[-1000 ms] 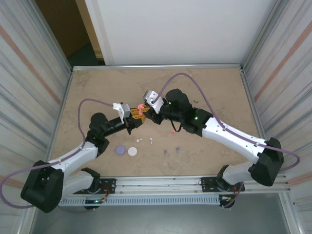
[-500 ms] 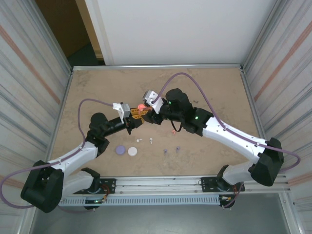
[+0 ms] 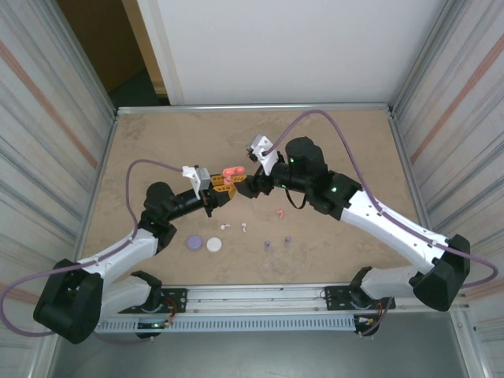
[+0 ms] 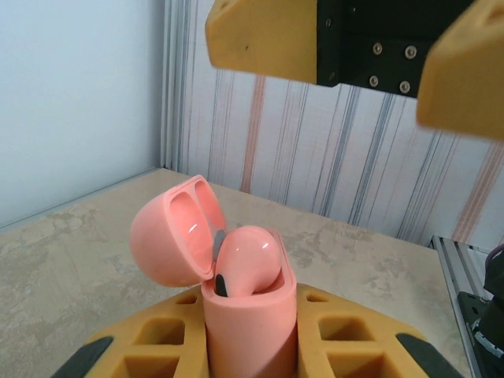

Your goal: Insert the wireless bluetooth earbuds into the charging case

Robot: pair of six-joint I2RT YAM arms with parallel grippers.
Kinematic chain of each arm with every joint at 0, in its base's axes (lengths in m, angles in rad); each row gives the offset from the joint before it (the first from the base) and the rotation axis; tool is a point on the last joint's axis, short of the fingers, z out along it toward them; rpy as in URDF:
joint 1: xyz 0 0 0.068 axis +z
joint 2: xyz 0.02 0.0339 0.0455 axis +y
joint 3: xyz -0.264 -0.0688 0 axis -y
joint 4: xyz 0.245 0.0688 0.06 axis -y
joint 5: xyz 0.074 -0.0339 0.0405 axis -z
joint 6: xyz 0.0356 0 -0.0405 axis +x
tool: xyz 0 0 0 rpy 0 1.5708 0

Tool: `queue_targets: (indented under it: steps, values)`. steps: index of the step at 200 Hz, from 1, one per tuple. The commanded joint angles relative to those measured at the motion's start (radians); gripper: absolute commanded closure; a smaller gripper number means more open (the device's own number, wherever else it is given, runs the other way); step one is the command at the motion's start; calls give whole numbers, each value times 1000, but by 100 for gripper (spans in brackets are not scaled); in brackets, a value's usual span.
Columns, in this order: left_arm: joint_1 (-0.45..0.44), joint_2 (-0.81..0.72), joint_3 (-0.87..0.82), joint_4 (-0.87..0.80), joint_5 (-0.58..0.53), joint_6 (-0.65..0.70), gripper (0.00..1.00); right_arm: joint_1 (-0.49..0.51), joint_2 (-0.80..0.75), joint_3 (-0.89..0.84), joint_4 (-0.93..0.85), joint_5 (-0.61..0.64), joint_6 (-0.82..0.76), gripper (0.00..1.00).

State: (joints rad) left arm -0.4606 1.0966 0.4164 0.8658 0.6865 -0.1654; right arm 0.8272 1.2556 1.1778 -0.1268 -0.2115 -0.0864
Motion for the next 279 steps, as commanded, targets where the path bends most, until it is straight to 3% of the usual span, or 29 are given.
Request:
queue_targets:
  steps: [1, 92, 168, 279]
  values:
    - [-10, -15, 21, 39, 1, -8, 100, -28, -46, -27, 19, -19, 68, 15]
    - [-10, -52, 20, -3, -23, 19, 100, -217, -122, -119, -154, -64, 329, 12]
    - [-10, -61, 16, -5, -24, 15, 100, -352, -106, -250, -268, -116, 445, 23]
    - [-10, -83, 9, -21, -28, 16, 100, -368, 134, -236, -361, -123, 460, 35]
